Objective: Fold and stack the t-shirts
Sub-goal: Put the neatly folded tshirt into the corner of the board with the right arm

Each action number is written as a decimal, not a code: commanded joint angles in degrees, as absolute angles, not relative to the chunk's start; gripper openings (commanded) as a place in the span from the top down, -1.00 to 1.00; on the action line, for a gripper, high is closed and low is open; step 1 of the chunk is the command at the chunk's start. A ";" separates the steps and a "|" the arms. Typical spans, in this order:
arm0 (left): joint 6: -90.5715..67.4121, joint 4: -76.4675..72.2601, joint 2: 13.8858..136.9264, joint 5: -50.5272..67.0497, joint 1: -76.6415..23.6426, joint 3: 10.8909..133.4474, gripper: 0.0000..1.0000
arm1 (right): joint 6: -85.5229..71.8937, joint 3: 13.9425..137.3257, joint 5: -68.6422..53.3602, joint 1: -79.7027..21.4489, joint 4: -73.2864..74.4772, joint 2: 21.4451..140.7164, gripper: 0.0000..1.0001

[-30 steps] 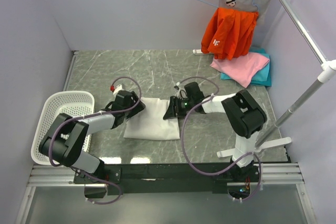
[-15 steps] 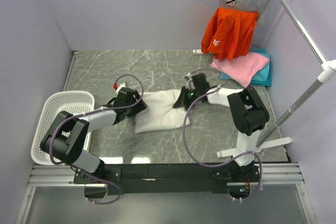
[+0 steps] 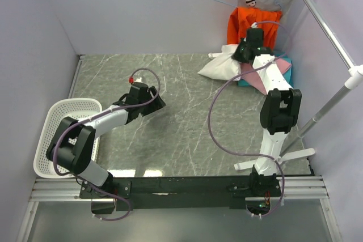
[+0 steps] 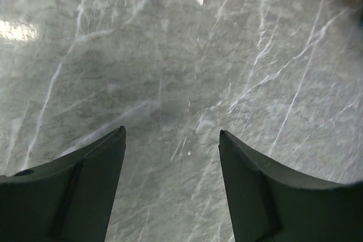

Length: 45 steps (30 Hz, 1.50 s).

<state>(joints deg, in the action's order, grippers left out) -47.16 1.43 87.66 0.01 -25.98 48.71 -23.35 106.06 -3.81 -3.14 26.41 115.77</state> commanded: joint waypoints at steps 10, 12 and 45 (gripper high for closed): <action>-45.18 0.44 92.90 6.85 -26.19 50.98 -0.43 | -21.79 117.78 23.11 9.84 37.00 121.99 1.00; -45.00 0.35 93.95 7.73 -26.28 51.41 -0.43 | -21.88 117.42 24.86 10.98 36.30 122.25 1.00; -40.43 9.39 82.71 -10.79 -26.28 54.31 -0.44 | -15.99 71.22 25.50 -15.80 12.22 81.75 -0.99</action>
<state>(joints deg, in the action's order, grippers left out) -42.41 7.14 85.23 -4.38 -25.98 50.94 -16.34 77.25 33.63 -10.90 13.28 85.01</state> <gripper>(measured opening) 0.723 0.996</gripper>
